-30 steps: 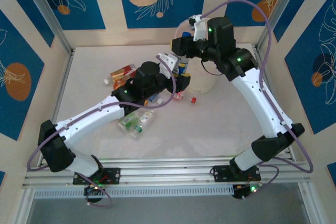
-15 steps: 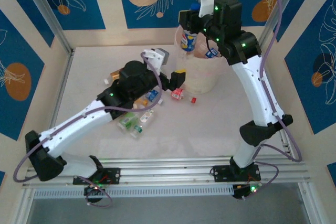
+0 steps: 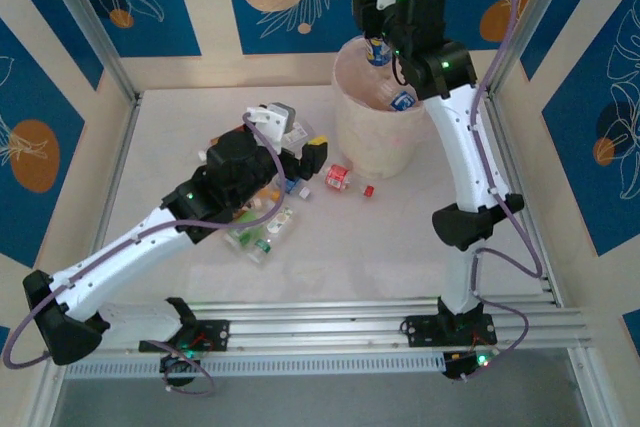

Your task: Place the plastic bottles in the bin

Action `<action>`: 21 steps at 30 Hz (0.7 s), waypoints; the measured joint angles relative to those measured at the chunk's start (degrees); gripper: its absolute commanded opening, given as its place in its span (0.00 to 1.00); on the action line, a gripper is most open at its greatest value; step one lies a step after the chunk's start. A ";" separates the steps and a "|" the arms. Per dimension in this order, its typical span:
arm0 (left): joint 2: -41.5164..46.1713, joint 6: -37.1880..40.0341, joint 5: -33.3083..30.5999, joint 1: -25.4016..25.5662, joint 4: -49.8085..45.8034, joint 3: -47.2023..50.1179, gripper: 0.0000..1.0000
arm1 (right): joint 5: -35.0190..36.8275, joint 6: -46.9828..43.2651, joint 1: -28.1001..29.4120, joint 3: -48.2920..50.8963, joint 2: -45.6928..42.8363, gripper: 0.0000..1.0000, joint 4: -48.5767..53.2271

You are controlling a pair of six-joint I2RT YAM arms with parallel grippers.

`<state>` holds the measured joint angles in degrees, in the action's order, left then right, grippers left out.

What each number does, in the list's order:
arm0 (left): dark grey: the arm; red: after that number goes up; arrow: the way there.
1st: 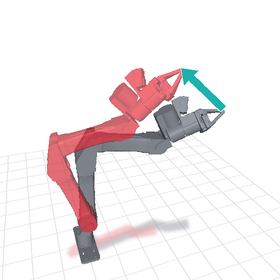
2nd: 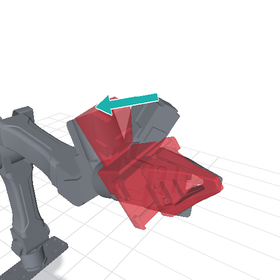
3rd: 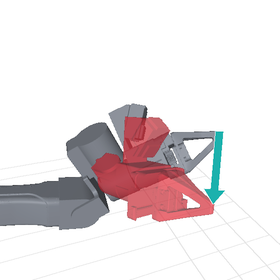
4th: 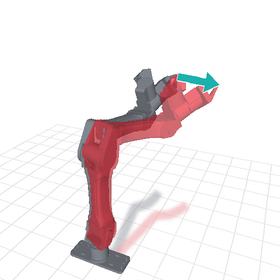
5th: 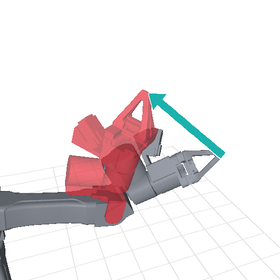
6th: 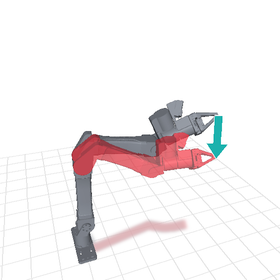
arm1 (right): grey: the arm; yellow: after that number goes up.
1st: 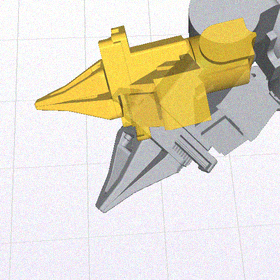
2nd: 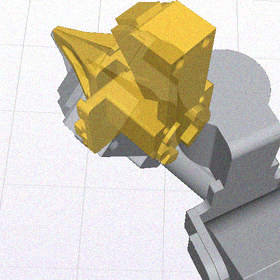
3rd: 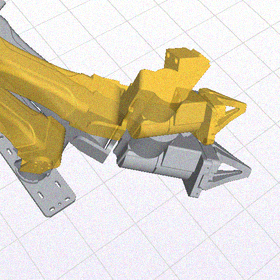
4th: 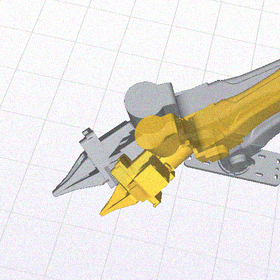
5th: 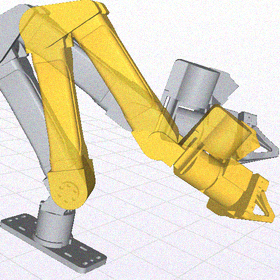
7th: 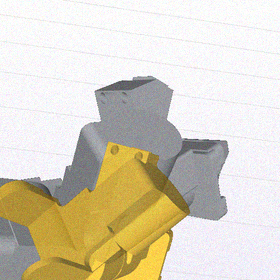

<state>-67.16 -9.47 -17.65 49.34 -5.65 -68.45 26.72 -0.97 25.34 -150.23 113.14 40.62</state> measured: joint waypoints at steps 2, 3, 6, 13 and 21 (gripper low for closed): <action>0.35 -0.02 -1.05 -0.11 -0.94 0.22 1.00 | 0.85 -0.17 -0.09 0.11 1.16 0.30 0.35; 0.59 -0.04 -1.57 -0.17 -1.36 0.31 1.00 | 1.31 -0.20 -0.09 0.20 1.68 0.30 0.59; 1.42 -0.28 -2.78 -0.50 -2.58 0.72 1.00 | 1.95 -0.15 -0.09 0.39 3.10 0.30 1.42; 2.51 -1.40 -5.31 -1.90 -4.98 1.90 0.99 | 2.01 1.44 -0.09 5.35 4.00 0.29 2.43; 2.95 -3.17 -6.86 -4.42 -7.50 3.72 0.99 | 1.77 5.07 -0.09 17.81 3.26 0.29 1.11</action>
<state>-64.20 -12.64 -24.51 44.93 -13.15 -64.73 28.49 4.10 25.26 -132.42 116.40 41.74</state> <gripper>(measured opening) 0.995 0.439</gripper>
